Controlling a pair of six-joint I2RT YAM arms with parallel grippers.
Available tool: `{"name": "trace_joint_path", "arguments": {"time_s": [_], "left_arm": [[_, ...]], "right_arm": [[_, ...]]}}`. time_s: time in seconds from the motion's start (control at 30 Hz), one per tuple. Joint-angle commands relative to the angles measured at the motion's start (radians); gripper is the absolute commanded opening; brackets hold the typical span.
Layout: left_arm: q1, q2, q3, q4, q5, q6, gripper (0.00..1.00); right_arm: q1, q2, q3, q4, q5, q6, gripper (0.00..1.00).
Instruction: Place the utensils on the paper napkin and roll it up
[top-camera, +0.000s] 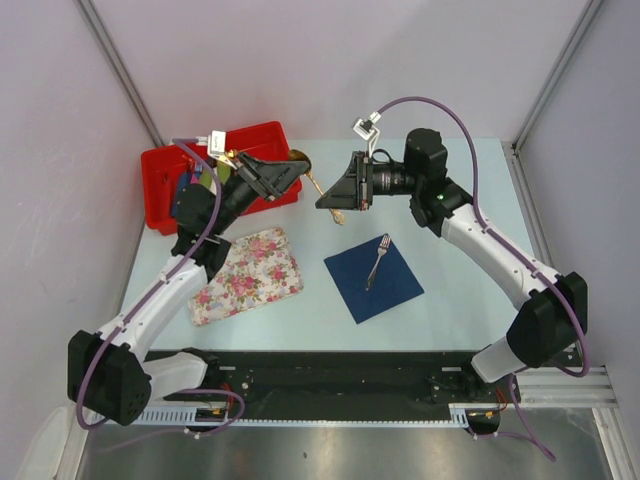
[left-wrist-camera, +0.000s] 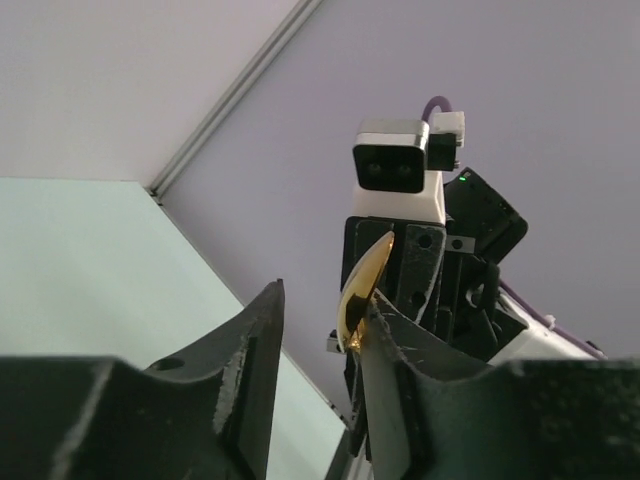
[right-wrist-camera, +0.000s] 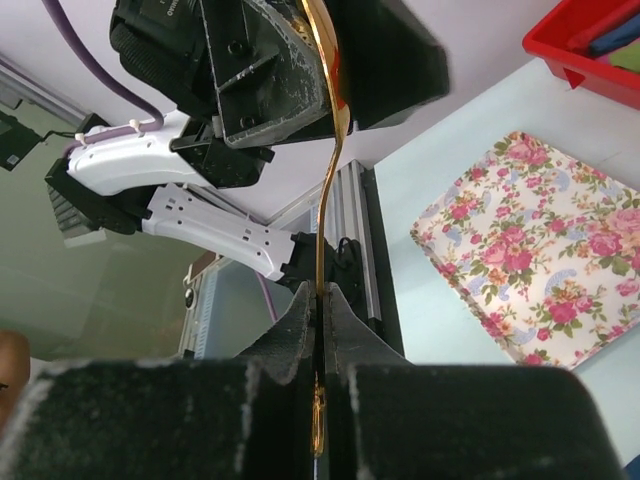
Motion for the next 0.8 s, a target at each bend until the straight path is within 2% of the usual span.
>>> {"name": "trace_joint_path", "arguments": {"time_s": [0.0,0.1,0.23,0.3,0.4,0.43,0.47,0.5,0.53,0.57,0.6,0.63,0.7,0.77], "left_arm": [[-0.008,0.024,0.021,0.098,0.040,-0.093,0.37],[-0.009,0.031,0.016,0.130,0.054,-0.125,0.24],[-0.009,0.032,0.018,0.133,0.054,-0.153,0.00],[-0.009,0.035,0.016,0.132,0.054,-0.168,0.00],[-0.009,0.034,0.013,0.104,0.040,-0.162,0.00],[-0.008,0.029,0.013,0.077,0.032,-0.144,0.00],[-0.008,0.026,0.013,0.055,0.009,-0.130,0.00],[-0.008,0.023,0.018,0.025,-0.006,-0.115,0.00],[-0.008,0.018,0.023,-0.046,-0.020,-0.077,0.00],[-0.008,0.017,0.035,-0.080,-0.050,-0.055,0.00],[-0.009,0.017,0.044,-0.115,-0.064,-0.031,0.00],[-0.011,0.017,0.055,-0.179,-0.074,0.020,0.00],[-0.017,0.023,0.091,-0.241,-0.095,0.081,0.00],[-0.037,0.029,0.139,-0.377,-0.135,0.198,0.00]], "right_arm": [[0.005,-0.009,0.003,0.044,-0.021,-0.022,0.02],[0.003,0.000,0.009,0.036,-0.019,-0.022,0.02],[0.000,0.003,0.009,0.031,-0.016,-0.022,0.02],[-0.005,0.001,0.009,0.030,-0.008,-0.018,0.05],[-0.032,-0.002,0.022,-0.019,0.031,-0.024,0.37],[-0.040,-0.003,0.029,-0.033,0.041,-0.042,0.55],[-0.051,-0.008,0.047,-0.071,0.076,-0.057,0.63],[-0.069,-0.011,0.062,-0.097,0.103,-0.074,0.75],[-0.074,-0.014,0.079,-0.185,0.136,-0.124,0.86],[-0.078,-0.016,0.096,-0.224,0.195,-0.155,0.88],[-0.078,-0.017,0.134,-0.263,0.221,-0.189,0.96],[-0.077,-0.020,0.150,-0.341,0.248,-0.232,0.99],[-0.069,-0.011,0.212,-0.431,0.338,-0.361,1.00],[-0.052,0.004,0.266,-0.582,0.437,-0.480,1.00]]}}
